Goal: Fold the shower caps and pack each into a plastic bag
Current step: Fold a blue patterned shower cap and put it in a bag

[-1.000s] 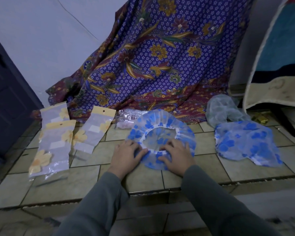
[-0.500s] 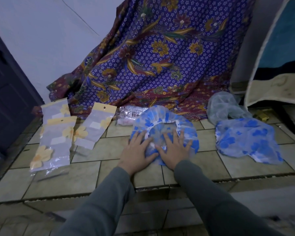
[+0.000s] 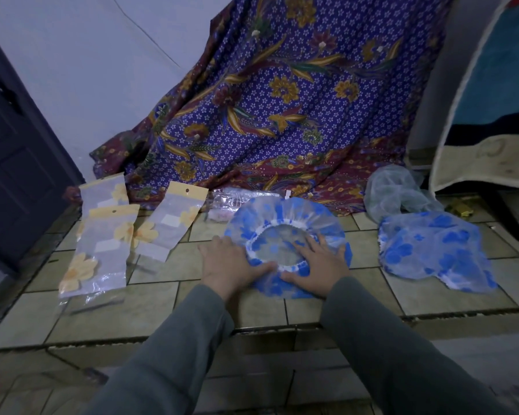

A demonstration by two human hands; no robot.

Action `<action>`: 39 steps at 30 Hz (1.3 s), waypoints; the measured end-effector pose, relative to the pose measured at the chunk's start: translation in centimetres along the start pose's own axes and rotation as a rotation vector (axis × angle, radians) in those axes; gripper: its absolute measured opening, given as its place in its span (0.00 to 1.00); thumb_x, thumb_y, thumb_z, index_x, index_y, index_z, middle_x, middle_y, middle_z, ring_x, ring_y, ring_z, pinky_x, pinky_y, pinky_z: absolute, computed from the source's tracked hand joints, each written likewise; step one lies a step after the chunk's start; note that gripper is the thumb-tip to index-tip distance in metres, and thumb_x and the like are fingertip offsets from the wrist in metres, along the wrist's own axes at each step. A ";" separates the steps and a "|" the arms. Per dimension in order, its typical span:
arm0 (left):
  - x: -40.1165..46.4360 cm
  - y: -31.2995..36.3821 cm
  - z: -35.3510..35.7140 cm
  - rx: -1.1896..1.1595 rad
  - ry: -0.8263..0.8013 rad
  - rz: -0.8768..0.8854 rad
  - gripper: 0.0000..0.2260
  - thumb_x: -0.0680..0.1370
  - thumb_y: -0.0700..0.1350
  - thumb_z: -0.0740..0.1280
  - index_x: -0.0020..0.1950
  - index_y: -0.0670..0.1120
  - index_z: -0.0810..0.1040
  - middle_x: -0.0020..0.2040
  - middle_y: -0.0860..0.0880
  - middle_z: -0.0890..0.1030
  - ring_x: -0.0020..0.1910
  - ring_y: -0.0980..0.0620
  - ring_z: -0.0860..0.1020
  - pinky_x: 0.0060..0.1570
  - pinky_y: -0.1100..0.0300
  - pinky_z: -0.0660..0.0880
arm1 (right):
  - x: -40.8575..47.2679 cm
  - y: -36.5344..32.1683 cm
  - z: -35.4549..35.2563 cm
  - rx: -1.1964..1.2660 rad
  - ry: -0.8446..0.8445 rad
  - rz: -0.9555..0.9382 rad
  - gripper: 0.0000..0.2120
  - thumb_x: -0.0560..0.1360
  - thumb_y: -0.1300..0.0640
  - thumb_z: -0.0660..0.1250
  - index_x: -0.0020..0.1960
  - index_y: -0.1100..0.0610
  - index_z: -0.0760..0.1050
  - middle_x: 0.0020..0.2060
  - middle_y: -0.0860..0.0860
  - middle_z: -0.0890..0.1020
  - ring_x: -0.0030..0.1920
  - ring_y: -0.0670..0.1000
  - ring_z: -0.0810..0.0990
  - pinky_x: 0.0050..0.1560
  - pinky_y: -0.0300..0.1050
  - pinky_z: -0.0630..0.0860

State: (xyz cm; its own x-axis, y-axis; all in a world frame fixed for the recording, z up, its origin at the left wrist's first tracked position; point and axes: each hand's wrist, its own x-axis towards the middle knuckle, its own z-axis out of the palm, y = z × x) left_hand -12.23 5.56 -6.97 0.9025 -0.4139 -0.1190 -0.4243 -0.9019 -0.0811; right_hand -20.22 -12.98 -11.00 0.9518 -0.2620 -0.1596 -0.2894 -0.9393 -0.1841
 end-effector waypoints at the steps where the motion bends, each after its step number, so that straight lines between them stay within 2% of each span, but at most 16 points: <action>1: 0.1 0.3 -0.4 0.006 0.117 0.011 0.36 0.69 0.76 0.51 0.63 0.52 0.75 0.62 0.47 0.72 0.62 0.45 0.68 0.60 0.45 0.62 | -0.1 -0.1 -0.4 -0.041 0.017 -0.040 0.42 0.66 0.24 0.55 0.75 0.42 0.55 0.76 0.47 0.54 0.76 0.51 0.46 0.70 0.67 0.42; 4: 0.7 1.1 -0.5 0.001 0.374 0.090 0.23 0.76 0.62 0.57 0.64 0.49 0.72 0.62 0.47 0.71 0.62 0.46 0.68 0.58 0.48 0.63 | -0.7 -0.9 -2.0 -0.038 0.208 -0.115 0.36 0.63 0.24 0.49 0.59 0.46 0.75 0.59 0.48 0.74 0.64 0.51 0.68 0.66 0.59 0.56; 6: 1.5 1.5 0.1 -0.063 0.388 0.191 0.25 0.76 0.61 0.58 0.68 0.49 0.68 0.68 0.48 0.68 0.66 0.46 0.65 0.61 0.48 0.61 | 0.0 -1.5 -2.8 0.059 0.464 -0.140 0.29 0.66 0.30 0.49 0.48 0.49 0.78 0.48 0.47 0.75 0.54 0.52 0.72 0.57 0.53 0.62; 7: 2.0 1.6 0.5 -0.092 0.346 0.240 0.28 0.76 0.62 0.59 0.71 0.50 0.64 0.72 0.48 0.64 0.70 0.47 0.62 0.64 0.47 0.58 | 0.8 -1.7 -3.1 0.065 0.544 -0.144 0.25 0.69 0.35 0.51 0.49 0.49 0.77 0.48 0.48 0.75 0.55 0.53 0.72 0.56 0.52 0.63; 8: 2.4 1.6 1.1 -0.106 0.278 0.282 0.32 0.75 0.64 0.59 0.74 0.50 0.60 0.75 0.48 0.60 0.73 0.47 0.58 0.67 0.46 0.55 | 1.6 -1.8 -3.4 0.045 0.540 -0.146 0.21 0.72 0.40 0.53 0.54 0.49 0.77 0.53 0.48 0.75 0.59 0.53 0.71 0.59 0.54 0.63; 10: 3.1 1.5 2.4 -0.116 0.146 0.344 0.38 0.74 0.67 0.58 0.78 0.51 0.50 0.78 0.51 0.50 0.77 0.47 0.49 0.72 0.44 0.49 | 3.0 -1.6 -3.0 -0.008 0.337 -0.154 0.21 0.78 0.43 0.53 0.68 0.48 0.69 0.68 0.48 0.68 0.71 0.52 0.61 0.68 0.62 0.54; 12: 3.3 1.4 3.8 -0.181 0.036 0.339 0.39 0.75 0.69 0.55 0.78 0.53 0.44 0.79 0.52 0.45 0.77 0.50 0.44 0.73 0.45 0.46 | 3.6 -0.7 -1.7 -0.027 0.040 -0.097 0.28 0.78 0.36 0.49 0.76 0.44 0.54 0.77 0.46 0.51 0.76 0.52 0.46 0.70 0.65 0.44; 14: 3.3 1.1 4.8 -0.270 -0.019 0.274 0.41 0.71 0.74 0.50 0.78 0.56 0.43 0.78 0.54 0.43 0.77 0.52 0.41 0.74 0.45 0.45 | 3.8 0.3 -0.2 -0.008 -0.072 -0.015 0.33 0.75 0.30 0.47 0.76 0.40 0.44 0.77 0.45 0.41 0.76 0.54 0.39 0.71 0.65 0.42; 17: 3.5 0.6 5.0 -0.312 -0.023 0.181 0.47 0.65 0.79 0.46 0.78 0.56 0.44 0.78 0.54 0.43 0.77 0.52 0.42 0.73 0.47 0.44 | 4.0 1.3 0.0 0.032 -0.073 0.009 0.35 0.74 0.28 0.47 0.76 0.39 0.43 0.77 0.46 0.40 0.76 0.55 0.37 0.72 0.63 0.41; 20: 3.7 1.0 4.2 -0.277 -0.076 0.136 0.42 0.71 0.75 0.50 0.78 0.54 0.45 0.79 0.53 0.43 0.77 0.50 0.42 0.73 0.45 0.44 | 3.9 1.5 -1.1 0.067 -0.066 -0.022 0.33 0.76 0.31 0.46 0.77 0.43 0.47 0.77 0.47 0.44 0.76 0.54 0.40 0.71 0.64 0.41; 22: 3.5 1.4 3.5 -0.240 -0.072 0.111 0.39 0.75 0.71 0.51 0.78 0.51 0.46 0.79 0.50 0.44 0.77 0.47 0.43 0.72 0.41 0.45 | 3.0 1.1 -1.5 0.078 0.142 -0.033 0.29 0.79 0.37 0.48 0.76 0.47 0.57 0.76 0.48 0.54 0.76 0.54 0.47 0.70 0.63 0.47; 24: 3.1 2.0 2.7 -0.173 0.016 0.127 0.35 0.77 0.66 0.53 0.77 0.48 0.51 0.79 0.48 0.47 0.77 0.43 0.45 0.71 0.38 0.46 | 1.5 0.3 -1.3 0.120 0.440 0.064 0.22 0.80 0.43 0.53 0.68 0.52 0.70 0.68 0.51 0.69 0.70 0.55 0.62 0.65 0.58 0.57; 26: 2.5 3.0 1.7 -0.126 0.094 0.200 0.32 0.77 0.59 0.57 0.77 0.47 0.53 0.79 0.49 0.49 0.76 0.44 0.48 0.70 0.38 0.50 | 0.0 -0.5 -0.6 0.113 0.457 0.220 0.20 0.79 0.46 0.53 0.64 0.53 0.72 0.62 0.52 0.72 0.64 0.55 0.66 0.61 0.56 0.60; 29: 2.5 5.0 0.5 -0.178 0.109 0.382 0.28 0.78 0.52 0.57 0.77 0.49 0.54 0.79 0.52 0.49 0.77 0.48 0.49 0.71 0.41 0.50 | -1.1 -1.3 1.3 0.045 0.230 0.183 0.28 0.77 0.44 0.41 0.69 0.52 0.66 0.68 0.52 0.67 0.70 0.55 0.60 0.68 0.61 0.52; 33: 3.4 6.0 1.1 -0.244 0.030 0.509 0.24 0.82 0.54 0.53 0.77 0.51 0.56 0.78 0.53 0.53 0.77 0.51 0.48 0.71 0.44 0.47 | -0.7 0.2 1.4 0.010 0.189 -0.095 0.20 0.81 0.50 0.48 0.72 0.48 0.62 0.74 0.46 0.59 0.76 0.51 0.46 0.69 0.67 0.36; 39: 3.7 5.4 3.2 -0.228 -0.148 0.363 0.35 0.75 0.71 0.48 0.78 0.58 0.45 0.78 0.57 0.42 0.77 0.51 0.42 0.72 0.42 0.43 | -1.4 0.6 1.5 0.059 0.088 0.134 0.29 0.82 0.45 0.43 0.78 0.57 0.41 0.77 0.52 0.43 0.76 0.52 0.40 0.73 0.56 0.41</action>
State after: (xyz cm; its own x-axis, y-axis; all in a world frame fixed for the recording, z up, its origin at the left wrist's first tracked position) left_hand -11.39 -0.41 -10.98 0.6708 -0.7015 -0.2406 -0.6696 -0.7123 0.2102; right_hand -21.86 -12.85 -12.38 0.9086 -0.4050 -0.1015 -0.4176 -0.8807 -0.2237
